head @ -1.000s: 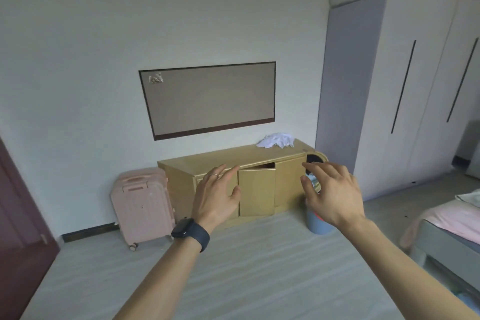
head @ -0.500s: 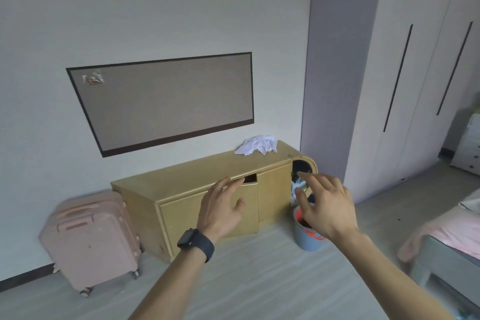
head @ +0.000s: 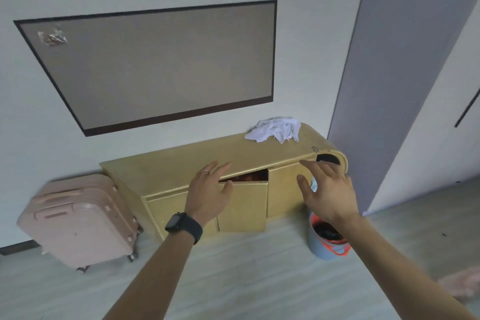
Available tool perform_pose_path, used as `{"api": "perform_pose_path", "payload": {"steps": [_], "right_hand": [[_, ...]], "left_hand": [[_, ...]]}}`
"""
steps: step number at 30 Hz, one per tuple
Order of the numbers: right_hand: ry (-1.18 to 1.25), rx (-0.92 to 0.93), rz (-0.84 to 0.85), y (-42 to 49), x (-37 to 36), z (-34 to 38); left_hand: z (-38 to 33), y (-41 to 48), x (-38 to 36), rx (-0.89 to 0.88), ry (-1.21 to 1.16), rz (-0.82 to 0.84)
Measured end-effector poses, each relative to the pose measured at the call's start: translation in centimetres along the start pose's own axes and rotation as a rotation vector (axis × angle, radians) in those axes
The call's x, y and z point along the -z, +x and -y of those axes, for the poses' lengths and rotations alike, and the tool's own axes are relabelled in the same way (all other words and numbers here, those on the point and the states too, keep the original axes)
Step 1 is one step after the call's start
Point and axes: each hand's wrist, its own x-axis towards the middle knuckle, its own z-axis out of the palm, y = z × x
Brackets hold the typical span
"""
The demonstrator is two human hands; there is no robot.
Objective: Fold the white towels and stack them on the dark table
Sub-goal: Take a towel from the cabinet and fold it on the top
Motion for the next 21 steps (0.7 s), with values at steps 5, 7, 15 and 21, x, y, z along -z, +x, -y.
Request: {"api": "perform_pose_path", "payload": {"steps": [5, 7, 15, 21], "right_hand": [[-0.001, -0.016, 0.106, 6.4, -8.7, -4.2], [-0.012, -0.034, 0.152, 8.9, -12.3, -5.6], [-0.056, -0.183, 0.366, 18.1, -23.0, -9.2], [-0.047, -0.224, 0.494, 26.2, -29.9, -12.5]], "left_hand": [[5.3, 8.8, -6.7, 0.104, -0.123, 0.088], [7.6, 12.6, -9.2, 0.128, -0.149, 0.127], [12.8, 28.8, -16.6, 0.208, -0.068, 0.326], [14.8, 37.4, -22.5, 0.287, -0.051, 0.414]]}}
